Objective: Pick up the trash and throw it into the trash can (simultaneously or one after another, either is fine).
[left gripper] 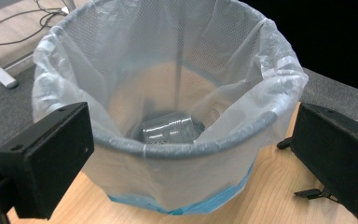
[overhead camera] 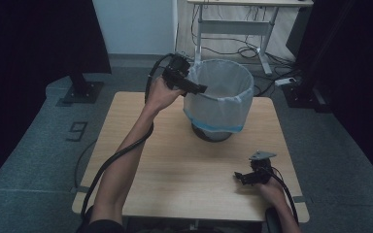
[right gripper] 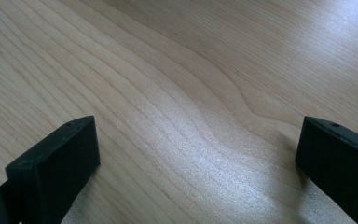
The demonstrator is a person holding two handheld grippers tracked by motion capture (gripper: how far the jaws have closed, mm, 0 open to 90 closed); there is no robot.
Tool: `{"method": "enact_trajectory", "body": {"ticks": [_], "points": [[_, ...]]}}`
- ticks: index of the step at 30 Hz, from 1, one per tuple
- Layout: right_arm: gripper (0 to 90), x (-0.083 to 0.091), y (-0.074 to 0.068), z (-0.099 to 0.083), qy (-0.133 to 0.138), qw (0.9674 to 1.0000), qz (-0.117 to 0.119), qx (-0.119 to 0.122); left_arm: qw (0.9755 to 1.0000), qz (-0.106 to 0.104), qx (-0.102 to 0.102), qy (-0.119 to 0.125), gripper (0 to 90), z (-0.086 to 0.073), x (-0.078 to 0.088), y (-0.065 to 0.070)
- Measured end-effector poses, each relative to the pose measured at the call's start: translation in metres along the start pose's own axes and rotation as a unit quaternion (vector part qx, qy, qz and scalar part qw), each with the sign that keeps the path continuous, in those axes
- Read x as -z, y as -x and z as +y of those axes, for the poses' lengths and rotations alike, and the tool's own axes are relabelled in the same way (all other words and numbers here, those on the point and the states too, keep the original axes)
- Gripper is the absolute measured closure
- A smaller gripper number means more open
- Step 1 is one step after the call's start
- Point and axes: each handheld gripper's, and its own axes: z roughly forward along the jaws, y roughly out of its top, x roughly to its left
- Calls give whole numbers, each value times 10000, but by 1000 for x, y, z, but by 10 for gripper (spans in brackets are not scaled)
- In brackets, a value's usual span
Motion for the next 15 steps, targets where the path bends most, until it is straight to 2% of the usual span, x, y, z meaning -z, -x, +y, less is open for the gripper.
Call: {"method": "enact_trajectory", "body": {"ticks": [15], "points": [[0,0,0,0,-2,10000,-3,-2,9998,-7,61,200,0,-23,31,-8]]}}
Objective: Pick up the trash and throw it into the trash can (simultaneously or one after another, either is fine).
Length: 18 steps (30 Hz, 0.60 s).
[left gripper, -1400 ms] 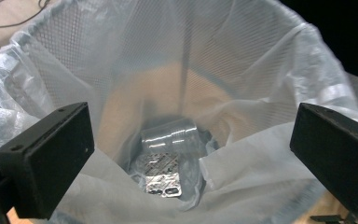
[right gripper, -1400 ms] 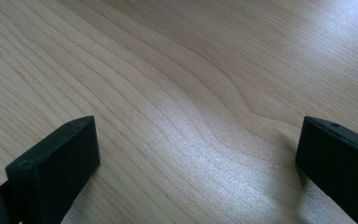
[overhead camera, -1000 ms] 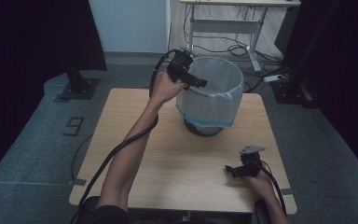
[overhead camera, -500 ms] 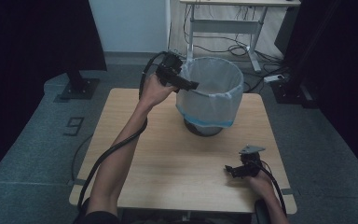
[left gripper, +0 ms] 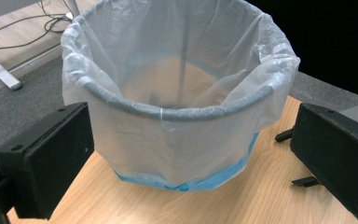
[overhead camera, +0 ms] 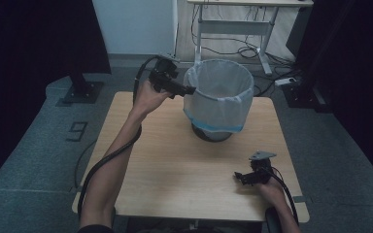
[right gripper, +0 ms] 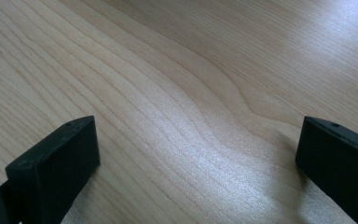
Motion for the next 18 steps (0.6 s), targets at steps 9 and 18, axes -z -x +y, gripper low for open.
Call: {"method": "enact_trajectory", "body": {"ticks": [9,18], "points": [[0,0,0,0,4,10000,-1,2,9999,-33,-55,125,0,-19,14,-2],[0,0,0,0,3,10000,0,1,9997,11,102,210,0,-42,29,-13]]}}
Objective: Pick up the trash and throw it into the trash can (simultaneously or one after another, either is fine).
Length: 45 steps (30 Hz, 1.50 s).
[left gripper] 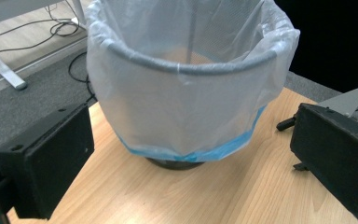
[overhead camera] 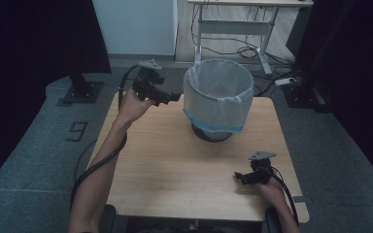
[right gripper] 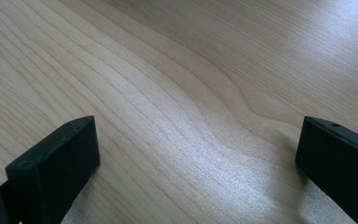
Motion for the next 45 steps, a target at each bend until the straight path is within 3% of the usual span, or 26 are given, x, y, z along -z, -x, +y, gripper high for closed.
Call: {"method": "enact_trajectory", "body": {"ticks": [8,18,31,45], "points": [[0,0,0,0,1,10000,-7,1,9998,-32,191,100,0,-22,11,-11],[0,0,0,0,2,10000,-14,-9,9993,102,330,149,0,-45,31,-19],[0,0,-1,0,-1,10000,-24,-16,9987,322,361,188,0,-70,57,-23],[0,0,-1,0,-4,10000,-28,-19,9976,530,404,187,0,-102,74,-25]]}}
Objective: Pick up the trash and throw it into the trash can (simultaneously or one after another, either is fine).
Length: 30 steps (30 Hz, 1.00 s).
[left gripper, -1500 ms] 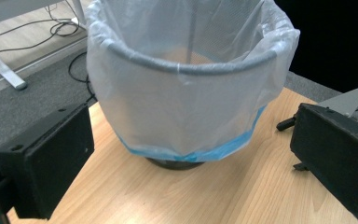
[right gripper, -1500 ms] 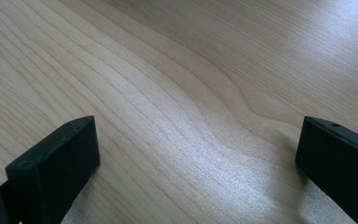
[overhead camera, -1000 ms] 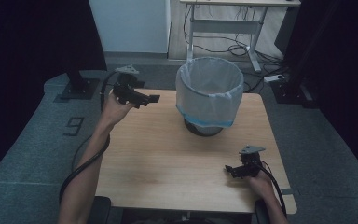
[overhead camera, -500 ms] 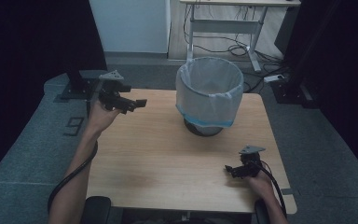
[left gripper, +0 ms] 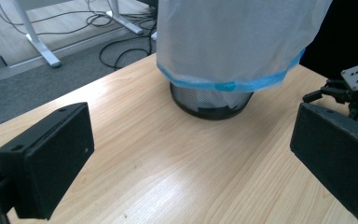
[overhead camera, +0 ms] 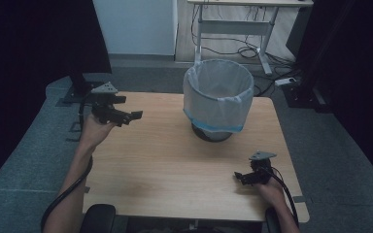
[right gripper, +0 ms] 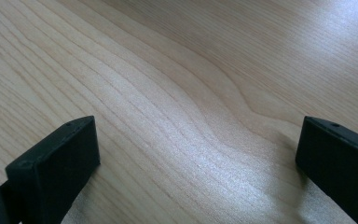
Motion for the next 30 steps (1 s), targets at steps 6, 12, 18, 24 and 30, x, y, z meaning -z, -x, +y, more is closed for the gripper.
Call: {"method": "enact_trajectory", "body": {"ticks": [6,12,18,24,30], "points": [[0,0,0,0,2,10000,3,-4,9999,123,-40,-21,0,-14,5,-1],[0,0,0,0,2,10000,2,-5,9998,183,-78,-72,0,-28,6,-1],[0,0,0,0,8,10000,0,-9,9997,207,-73,-101,0,-41,5,-1],[0,0,0,0,11,10000,2,-17,9997,179,-35,-164,0,-54,-1,0],[0,0,0,0,11,10000,4,-18,9998,123,7,-164,0,-68,-9,0]]}}
